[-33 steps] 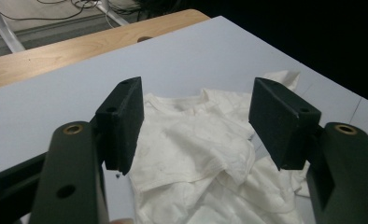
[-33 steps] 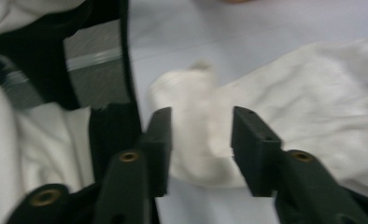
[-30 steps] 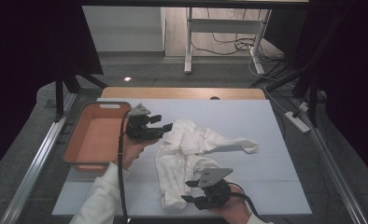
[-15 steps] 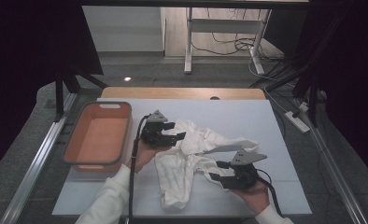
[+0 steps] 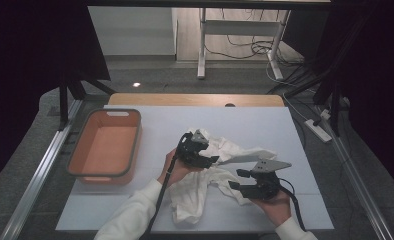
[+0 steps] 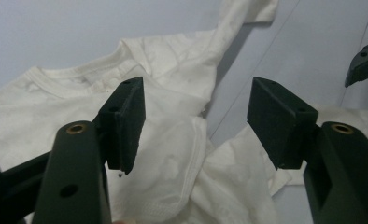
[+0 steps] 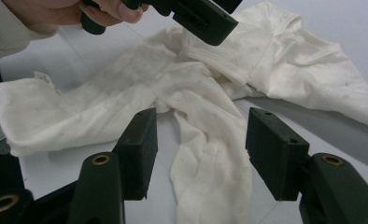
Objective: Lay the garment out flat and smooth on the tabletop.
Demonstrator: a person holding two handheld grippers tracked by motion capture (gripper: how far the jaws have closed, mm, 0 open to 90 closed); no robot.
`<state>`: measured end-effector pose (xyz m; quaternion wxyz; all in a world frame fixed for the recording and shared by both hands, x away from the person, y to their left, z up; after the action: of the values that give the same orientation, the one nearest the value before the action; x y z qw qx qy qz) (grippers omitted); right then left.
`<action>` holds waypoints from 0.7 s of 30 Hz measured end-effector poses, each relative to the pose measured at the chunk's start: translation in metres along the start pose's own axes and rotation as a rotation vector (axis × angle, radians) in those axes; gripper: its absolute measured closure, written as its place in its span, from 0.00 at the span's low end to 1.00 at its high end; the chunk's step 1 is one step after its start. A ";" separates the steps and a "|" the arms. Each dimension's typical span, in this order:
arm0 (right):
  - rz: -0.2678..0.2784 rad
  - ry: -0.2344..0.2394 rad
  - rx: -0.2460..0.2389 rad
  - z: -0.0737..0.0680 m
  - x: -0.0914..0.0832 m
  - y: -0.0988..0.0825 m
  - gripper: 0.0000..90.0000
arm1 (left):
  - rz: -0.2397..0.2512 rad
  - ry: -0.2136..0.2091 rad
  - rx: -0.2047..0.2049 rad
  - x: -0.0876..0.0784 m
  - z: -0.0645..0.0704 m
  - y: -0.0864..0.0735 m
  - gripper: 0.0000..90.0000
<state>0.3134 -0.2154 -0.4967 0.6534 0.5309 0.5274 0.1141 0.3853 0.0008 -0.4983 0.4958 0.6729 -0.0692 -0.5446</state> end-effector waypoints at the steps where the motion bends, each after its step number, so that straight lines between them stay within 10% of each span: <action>1: -0.002 0.000 0.002 0.001 0.000 -0.001 0.49 | -0.007 0.002 -0.001 0.002 0.000 -0.001 0.41; 14: -0.020 0.001 0.005 0.001 0.006 -0.004 0.47 | -0.113 0.016 0.010 0.026 -0.004 -0.014 0.47; 21: -0.019 -0.001 0.002 0.001 0.006 -0.004 0.46 | -0.132 0.057 0.013 0.030 -0.009 -0.022 0.86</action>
<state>0.3153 -0.2131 -0.5031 0.6542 0.5264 0.5323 0.1072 0.3945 -0.0016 -0.5352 0.4562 0.6943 -0.0140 -0.5565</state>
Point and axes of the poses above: each handheld gripper's, and its own axes: x roughly forward along the jaws, y roughly out of its top, z roughly to its right, the point moved 3 cm from there along x, roughly forward along the jaws, and after that the axes turned 1 degree about x, right-handed, at the moved point
